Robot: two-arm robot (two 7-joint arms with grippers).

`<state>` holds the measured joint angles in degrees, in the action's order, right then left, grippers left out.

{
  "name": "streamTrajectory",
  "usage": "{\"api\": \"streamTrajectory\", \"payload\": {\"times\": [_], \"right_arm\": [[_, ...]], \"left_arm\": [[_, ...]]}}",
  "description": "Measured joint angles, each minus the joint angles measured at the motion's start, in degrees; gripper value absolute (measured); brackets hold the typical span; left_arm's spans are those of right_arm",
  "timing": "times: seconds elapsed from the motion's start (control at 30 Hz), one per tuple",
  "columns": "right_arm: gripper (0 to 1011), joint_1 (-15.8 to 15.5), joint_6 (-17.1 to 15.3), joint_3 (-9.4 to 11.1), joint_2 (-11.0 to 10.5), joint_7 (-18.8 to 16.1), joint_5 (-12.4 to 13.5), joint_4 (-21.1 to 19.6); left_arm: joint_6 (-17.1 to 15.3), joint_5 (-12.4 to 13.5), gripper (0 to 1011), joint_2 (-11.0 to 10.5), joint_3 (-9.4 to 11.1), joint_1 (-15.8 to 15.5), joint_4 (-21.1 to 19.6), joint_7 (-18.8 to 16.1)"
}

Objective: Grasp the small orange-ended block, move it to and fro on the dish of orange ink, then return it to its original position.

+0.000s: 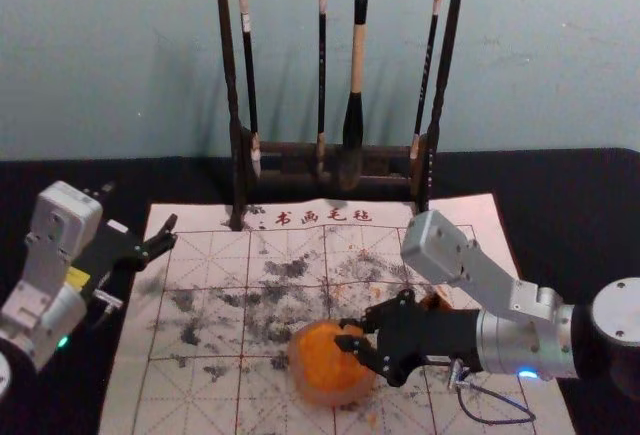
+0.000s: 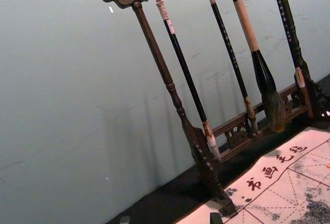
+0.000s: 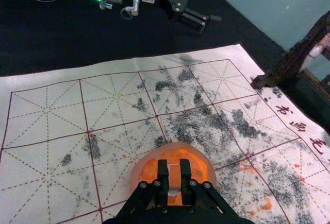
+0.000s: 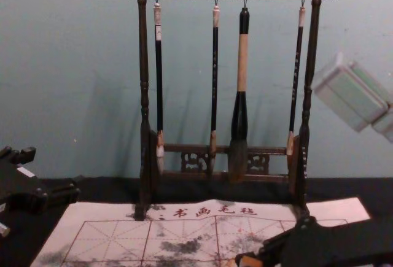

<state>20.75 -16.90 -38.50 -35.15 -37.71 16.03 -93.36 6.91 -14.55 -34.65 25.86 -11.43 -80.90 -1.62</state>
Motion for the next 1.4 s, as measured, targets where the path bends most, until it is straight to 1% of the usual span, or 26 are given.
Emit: {"api": "streamTrajectory", "payload": {"times": [0.43,0.9,1.23,1.4], "right_arm": [[91,1.24,-0.17,-1.22,1.06,-0.79,-0.53,1.03],[91,2.5,-0.22,-2.99,2.34,-1.4,-1.68,2.41],[91,2.98,-0.21,-3.3,3.18,-1.15,-2.28,3.32],[91,3.54,-0.22,-3.37,3.94,-0.79,-2.73,4.35]], "left_arm": [[0.0,0.0,1001,0.0,0.0,0.0,0.0,0.0],[0.0,0.0,1001,0.0,0.0,0.0,0.0,0.0],[0.0,0.0,1001,0.0,0.0,0.0,0.0,0.0],[0.0,0.0,1001,0.0,0.0,0.0,0.0,0.0]]}}
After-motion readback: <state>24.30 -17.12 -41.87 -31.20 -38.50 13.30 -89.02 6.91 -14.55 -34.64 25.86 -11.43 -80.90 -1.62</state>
